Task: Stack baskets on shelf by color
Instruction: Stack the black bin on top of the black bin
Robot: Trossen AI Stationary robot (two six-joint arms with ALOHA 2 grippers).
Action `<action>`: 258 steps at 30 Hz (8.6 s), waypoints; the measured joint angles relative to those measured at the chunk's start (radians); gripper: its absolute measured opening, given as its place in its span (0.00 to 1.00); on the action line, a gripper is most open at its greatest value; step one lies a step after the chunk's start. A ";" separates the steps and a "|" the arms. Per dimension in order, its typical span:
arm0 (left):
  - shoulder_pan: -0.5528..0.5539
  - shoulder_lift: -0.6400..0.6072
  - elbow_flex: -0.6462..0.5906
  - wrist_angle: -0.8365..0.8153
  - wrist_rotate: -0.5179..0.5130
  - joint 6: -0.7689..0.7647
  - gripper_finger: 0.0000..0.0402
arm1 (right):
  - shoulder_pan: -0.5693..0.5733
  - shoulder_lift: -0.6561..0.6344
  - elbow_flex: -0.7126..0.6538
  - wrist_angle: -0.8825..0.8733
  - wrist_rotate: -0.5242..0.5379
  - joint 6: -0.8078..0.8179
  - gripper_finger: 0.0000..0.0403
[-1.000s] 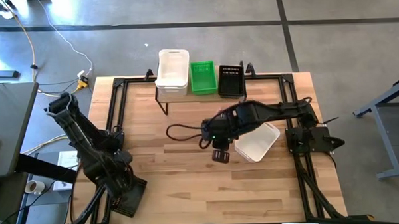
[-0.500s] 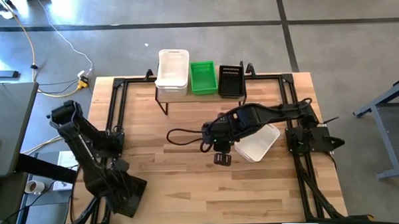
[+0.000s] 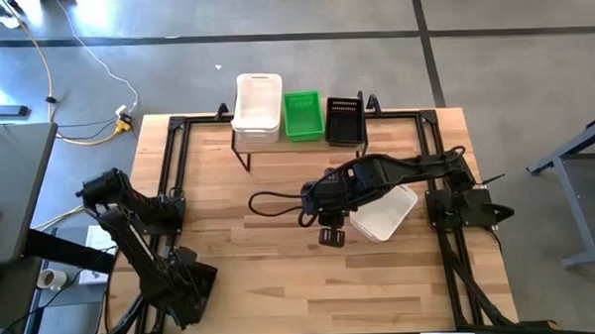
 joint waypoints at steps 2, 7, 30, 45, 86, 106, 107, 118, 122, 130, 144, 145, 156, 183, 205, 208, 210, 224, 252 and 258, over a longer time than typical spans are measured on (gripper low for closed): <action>0.000 0.025 0.000 0.019 0.000 0.000 0.39 | 0.000 0.000 0.000 0.000 0.000 0.004 0.20; 0.003 0.053 0.000 0.073 0.002 0.012 0.39 | 0.003 0.000 0.000 0.000 0.000 0.005 0.20; 0.049 -0.185 0.001 0.077 -0.312 -0.119 0.01 | 0.008 0.000 0.000 0.057 -0.005 -0.020 0.19; 0.366 -0.253 0.020 0.077 -0.560 -0.063 0.00 | 0.042 0.000 0.000 0.295 -0.013 -0.431 0.19; 0.888 -0.253 0.165 0.653 -0.658 0.453 0.00 | 0.030 0.049 0.000 0.203 0.007 -0.732 0.35; 0.887 -0.252 0.166 0.629 -0.646 0.477 0.01 | 0.003 0.134 -0.001 0.081 0.153 -0.653 0.10; 0.887 -0.252 0.166 0.628 -0.644 0.482 0.01 | 0.002 0.134 -0.001 0.080 0.150 -0.646 0.06; 0.897 -0.252 0.165 0.622 -0.585 0.576 0.10 | -0.001 0.134 -0.001 0.109 0.106 -0.554 0.01; 0.910 -0.252 0.165 0.622 -0.523 0.633 0.16 | 0.008 0.134 -0.001 0.109 0.095 -0.508 0.00; 0.935 -0.252 0.165 0.624 -0.412 0.816 0.31 | 0.020 0.134 -0.001 0.086 0.084 -0.350 0.00; 0.949 -0.279 0.164 0.621 -0.385 1.098 0.31 | 0.085 0.134 -0.001 -0.042 0.093 -0.061 0.00; 0.949 -0.287 0.164 0.617 -0.386 1.114 0.32 | 0.089 0.134 -0.001 -0.052 0.104 -0.045 0.00; 0.961 -0.409 0.164 0.614 -0.439 1.266 0.31 | 0.113 0.107 0.000 -0.101 0.216 0.069 0.00; 1.022 -0.551 0.164 0.612 -0.688 1.449 0.32 | -0.021 -0.419 -0.157 -0.100 0.699 -0.073 0.00; 1.132 -0.550 0.164 0.615 -0.681 1.450 0.32 | -0.424 -0.783 -0.874 0.625 0.278 -0.654 0.00; 1.140 -0.550 0.164 0.615 -0.681 1.452 0.32 | -0.477 -0.742 -0.875 0.627 0.213 -0.696 0.00; 1.145 -0.550 0.164 0.615 -0.681 1.452 0.32 | -0.506 -0.714 -0.875 0.629 0.172 -0.719 0.00; 1.149 -0.550 0.164 0.615 -0.681 1.460 0.32 | -0.607 -0.611 -0.875 0.615 -0.018 -0.758 0.00; 1.149 -0.550 0.164 0.615 -0.678 1.487 0.32 | -0.692 -0.535 -0.885 0.612 -0.068 -0.792 0.00; 1.149 -0.550 0.165 0.615 -0.678 1.487 0.32 | -0.692 -0.535 -0.885 0.611 -0.067 -0.864 0.00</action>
